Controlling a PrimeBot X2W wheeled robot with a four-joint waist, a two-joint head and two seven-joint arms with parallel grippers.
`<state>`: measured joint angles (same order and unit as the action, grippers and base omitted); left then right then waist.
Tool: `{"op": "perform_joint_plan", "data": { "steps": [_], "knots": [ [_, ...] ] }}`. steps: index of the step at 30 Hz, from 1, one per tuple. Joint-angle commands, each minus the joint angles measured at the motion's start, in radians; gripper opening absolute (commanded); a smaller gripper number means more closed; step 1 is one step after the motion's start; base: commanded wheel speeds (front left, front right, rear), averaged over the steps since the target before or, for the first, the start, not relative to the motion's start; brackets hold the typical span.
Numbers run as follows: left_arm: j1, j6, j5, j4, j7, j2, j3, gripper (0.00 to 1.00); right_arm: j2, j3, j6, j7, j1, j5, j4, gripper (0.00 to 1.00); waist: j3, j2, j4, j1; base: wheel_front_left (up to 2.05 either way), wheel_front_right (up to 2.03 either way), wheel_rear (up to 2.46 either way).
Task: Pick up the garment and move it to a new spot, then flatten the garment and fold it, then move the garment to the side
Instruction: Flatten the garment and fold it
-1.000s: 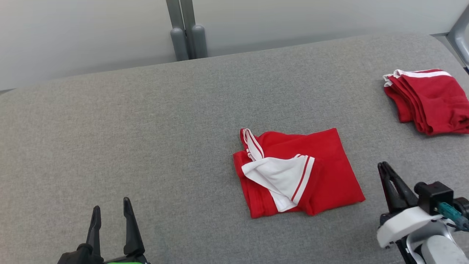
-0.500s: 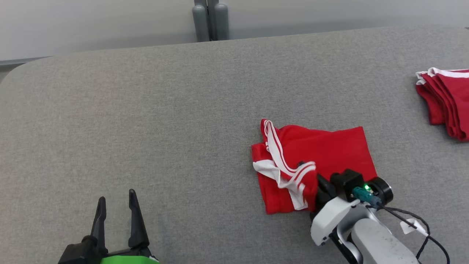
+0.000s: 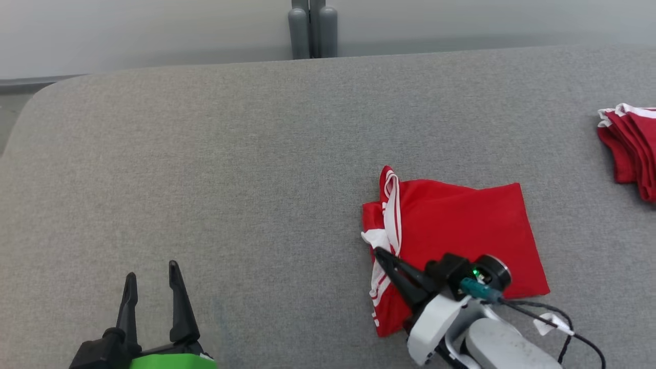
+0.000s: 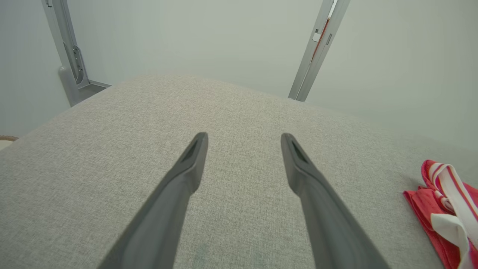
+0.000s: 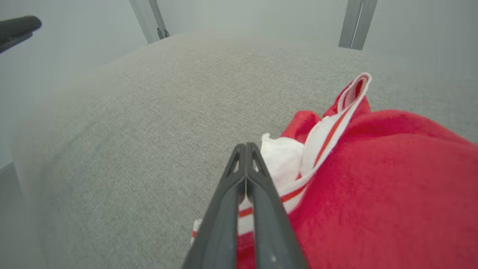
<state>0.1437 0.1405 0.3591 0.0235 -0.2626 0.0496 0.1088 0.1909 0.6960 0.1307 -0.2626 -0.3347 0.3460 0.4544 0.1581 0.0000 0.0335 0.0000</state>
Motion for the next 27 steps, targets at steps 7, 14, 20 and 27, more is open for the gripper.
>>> {"op": "perform_joint_plan", "data": {
  "steps": [7,14,20,27],
  "knots": [
    [0.021,-0.006,-0.031,0.032,-0.003,0.002,-0.053,1.00,0.081,-0.235,0.000,-0.002,0.120,-0.075,-0.225,0.52,-0.047,0.0000,-0.086,0.0000,0.00,0.00,0.00],
    [0.039,-0.033,-0.060,0.017,-0.003,0.002,-0.098,1.00,0.110,-0.543,0.000,-0.002,0.290,-0.176,-0.344,1.00,-0.084,0.0000,-0.121,0.0000,0.00,0.00,0.00],
    [0.070,-0.056,-0.081,-0.028,-0.003,0.002,-0.130,1.00,0.115,-0.678,0.000,-0.002,0.386,-0.192,-0.320,1.00,-0.122,0.0000,-0.127,0.0000,0.00,0.00,0.00],
    [0.074,-0.060,-0.068,-0.045,-0.003,0.002,-0.140,1.00,0.089,-0.715,0.000,-0.002,0.426,-0.181,-0.282,1.00,-0.133,0.0000,-0.114,0.0000,0.00,0.00,0.00]
  ]
}}
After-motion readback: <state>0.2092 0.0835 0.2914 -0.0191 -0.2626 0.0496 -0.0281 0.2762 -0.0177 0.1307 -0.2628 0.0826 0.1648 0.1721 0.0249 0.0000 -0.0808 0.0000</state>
